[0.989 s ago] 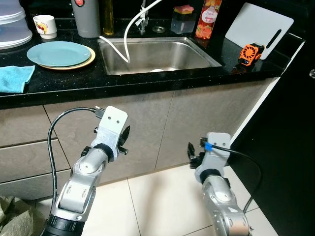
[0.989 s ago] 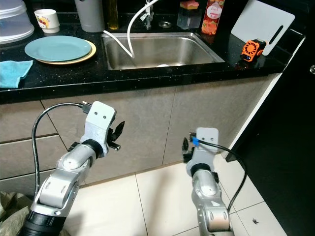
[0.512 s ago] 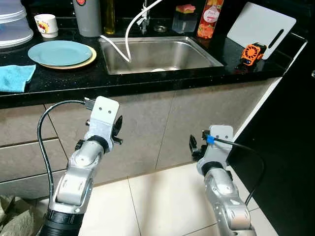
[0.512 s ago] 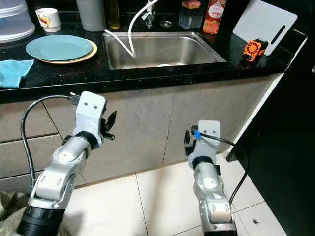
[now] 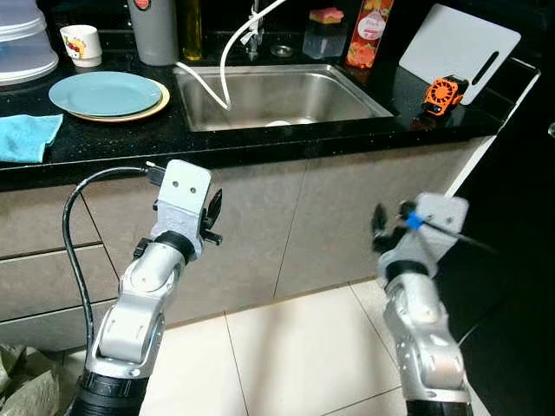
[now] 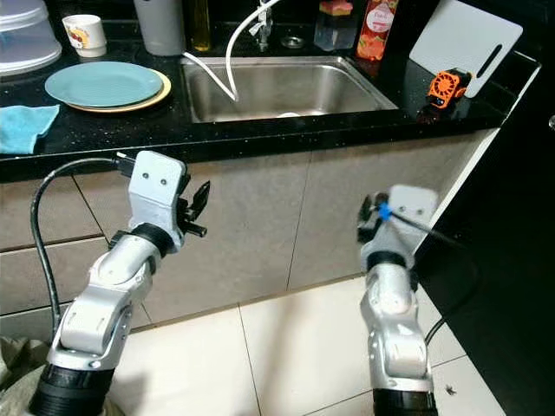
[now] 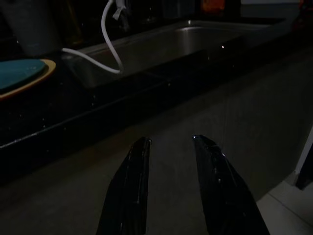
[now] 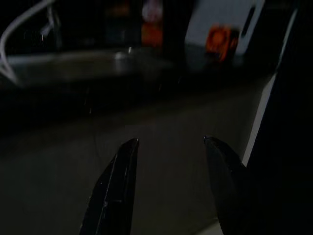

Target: Kitchen organization

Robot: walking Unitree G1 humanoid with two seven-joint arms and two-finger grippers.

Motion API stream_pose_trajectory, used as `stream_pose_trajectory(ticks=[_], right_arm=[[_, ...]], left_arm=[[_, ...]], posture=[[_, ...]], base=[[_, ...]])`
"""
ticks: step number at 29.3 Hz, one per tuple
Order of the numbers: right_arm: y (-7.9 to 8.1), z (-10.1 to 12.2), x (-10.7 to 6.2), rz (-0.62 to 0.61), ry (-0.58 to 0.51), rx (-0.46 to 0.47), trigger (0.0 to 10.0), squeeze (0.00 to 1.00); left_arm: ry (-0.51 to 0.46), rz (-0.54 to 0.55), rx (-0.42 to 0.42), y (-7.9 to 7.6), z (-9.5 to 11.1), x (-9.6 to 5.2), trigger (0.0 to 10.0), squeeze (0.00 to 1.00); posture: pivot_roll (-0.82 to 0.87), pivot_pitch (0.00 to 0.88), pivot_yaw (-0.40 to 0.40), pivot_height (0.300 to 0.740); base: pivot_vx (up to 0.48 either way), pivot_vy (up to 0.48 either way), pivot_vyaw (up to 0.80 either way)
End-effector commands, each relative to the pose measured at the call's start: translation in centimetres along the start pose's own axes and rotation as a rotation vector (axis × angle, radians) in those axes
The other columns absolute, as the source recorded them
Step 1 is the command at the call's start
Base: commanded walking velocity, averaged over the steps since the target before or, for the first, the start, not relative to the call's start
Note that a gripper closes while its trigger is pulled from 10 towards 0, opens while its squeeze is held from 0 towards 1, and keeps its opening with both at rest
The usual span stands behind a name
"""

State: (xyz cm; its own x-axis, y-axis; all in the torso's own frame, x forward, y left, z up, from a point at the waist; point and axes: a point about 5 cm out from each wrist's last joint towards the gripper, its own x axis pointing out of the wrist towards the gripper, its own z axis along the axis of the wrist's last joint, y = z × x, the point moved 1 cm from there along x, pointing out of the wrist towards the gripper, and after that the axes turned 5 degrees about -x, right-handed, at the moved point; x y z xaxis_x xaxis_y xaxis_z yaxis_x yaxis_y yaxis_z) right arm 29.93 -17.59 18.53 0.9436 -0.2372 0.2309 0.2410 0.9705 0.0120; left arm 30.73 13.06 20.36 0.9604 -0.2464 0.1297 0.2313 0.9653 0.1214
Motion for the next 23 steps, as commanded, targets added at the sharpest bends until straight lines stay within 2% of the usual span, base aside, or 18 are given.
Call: stream_pose_trajectory(ticks=[1,11,23], right_arm=[[-0.5,1.0,0.2,-0.029,-0.047,0.007,10.0,0.00],[0.0,3.4,0.5,-0.016,-0.174,0.002,10.0,0.00],[0.2,2.6,0.3,-0.006,-0.137,0.003,10.0,0.00]], left_arm=[[-0.031,-0.004,0.007,-0.2,0.6,0.3,10.0,0.00],[-0.067,-0.004,0.019,-0.2,1.2,0.3,10.0,0.00],[-0.074,-0.003,0.021,-0.2,1.3,0.4,10.0,0.00]], posture=[[0.18,0.043,-0.055,0.740],[0.19,0.043,-0.054,0.740],[0.19,0.044,-0.053,0.740]], base=[[0.000,0.000,0.00],[0.000,0.000,0.00],[0.000,0.000,0.00]])
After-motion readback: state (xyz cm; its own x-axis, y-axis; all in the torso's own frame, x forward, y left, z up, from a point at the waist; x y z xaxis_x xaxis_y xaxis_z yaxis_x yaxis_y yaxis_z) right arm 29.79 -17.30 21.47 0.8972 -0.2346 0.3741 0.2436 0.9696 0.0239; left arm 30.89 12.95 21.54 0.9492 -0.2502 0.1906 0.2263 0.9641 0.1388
